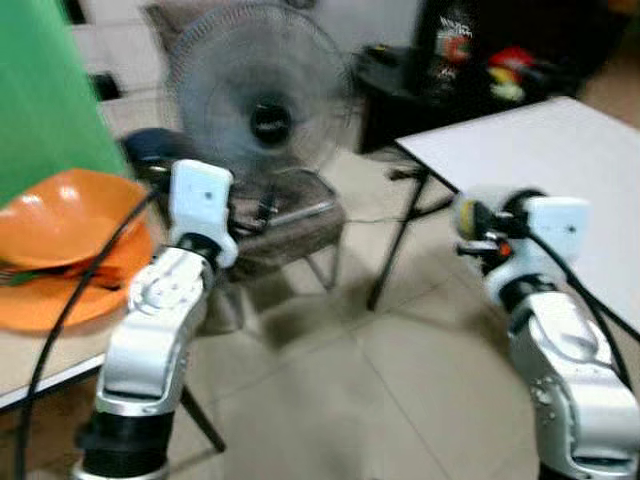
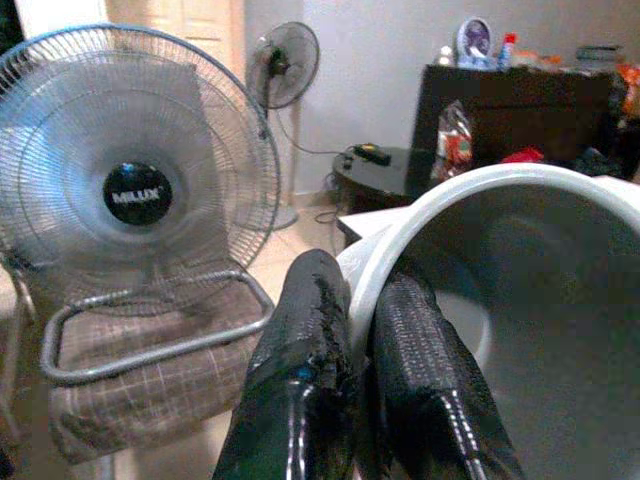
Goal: Setting the table
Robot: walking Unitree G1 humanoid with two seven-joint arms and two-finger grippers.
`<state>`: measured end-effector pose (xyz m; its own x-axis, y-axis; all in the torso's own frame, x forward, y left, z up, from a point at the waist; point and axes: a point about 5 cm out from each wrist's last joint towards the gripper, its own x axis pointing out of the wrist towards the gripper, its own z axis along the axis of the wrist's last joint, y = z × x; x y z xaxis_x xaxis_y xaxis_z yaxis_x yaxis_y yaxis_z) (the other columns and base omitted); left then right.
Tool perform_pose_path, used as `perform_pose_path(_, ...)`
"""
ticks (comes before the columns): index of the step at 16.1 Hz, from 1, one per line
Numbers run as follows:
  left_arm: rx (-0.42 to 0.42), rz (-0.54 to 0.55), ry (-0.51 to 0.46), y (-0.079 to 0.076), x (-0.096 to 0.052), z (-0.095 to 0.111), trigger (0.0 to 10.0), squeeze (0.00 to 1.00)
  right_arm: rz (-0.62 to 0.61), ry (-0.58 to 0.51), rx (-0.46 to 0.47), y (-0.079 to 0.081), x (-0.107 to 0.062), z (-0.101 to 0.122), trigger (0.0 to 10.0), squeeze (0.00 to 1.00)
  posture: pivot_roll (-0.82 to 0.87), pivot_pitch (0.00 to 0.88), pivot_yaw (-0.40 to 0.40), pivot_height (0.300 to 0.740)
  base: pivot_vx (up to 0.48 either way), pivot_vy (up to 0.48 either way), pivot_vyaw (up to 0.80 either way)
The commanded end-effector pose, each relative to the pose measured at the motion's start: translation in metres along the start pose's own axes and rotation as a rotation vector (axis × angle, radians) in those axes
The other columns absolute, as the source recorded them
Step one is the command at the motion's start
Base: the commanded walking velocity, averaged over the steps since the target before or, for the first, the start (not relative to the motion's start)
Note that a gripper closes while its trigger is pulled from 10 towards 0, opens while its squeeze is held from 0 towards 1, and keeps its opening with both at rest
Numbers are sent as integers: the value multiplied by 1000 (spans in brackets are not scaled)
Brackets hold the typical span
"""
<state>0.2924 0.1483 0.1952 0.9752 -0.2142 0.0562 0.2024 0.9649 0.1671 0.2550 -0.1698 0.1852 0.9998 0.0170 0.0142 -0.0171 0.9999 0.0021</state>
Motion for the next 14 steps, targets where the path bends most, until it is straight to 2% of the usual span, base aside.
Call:
perform_pose_path(1,20,21,6,7,-2,-1,10000,0,26,-12,2,7,2,2,10000,0,11,0,-70,740,319,0,-650)
perform_pose_path(5,26,30,11,9,-2,-3,10000,0,43,-2,-1,9,3,-1,10000,0,15,0,-74,740,317,0,-770)
perform_pose_path(8,38,24,16,11,0,-6,10000,0,38,-3,8,11,3,-5,10000,0,18,0,-61,740,315,0,-442)
perform_pose_path(14,37,6,0,8,5,-4,10000,0,29,-13,11,10,4,-3,10000,0,4,0,-54,740,326,0,-767)
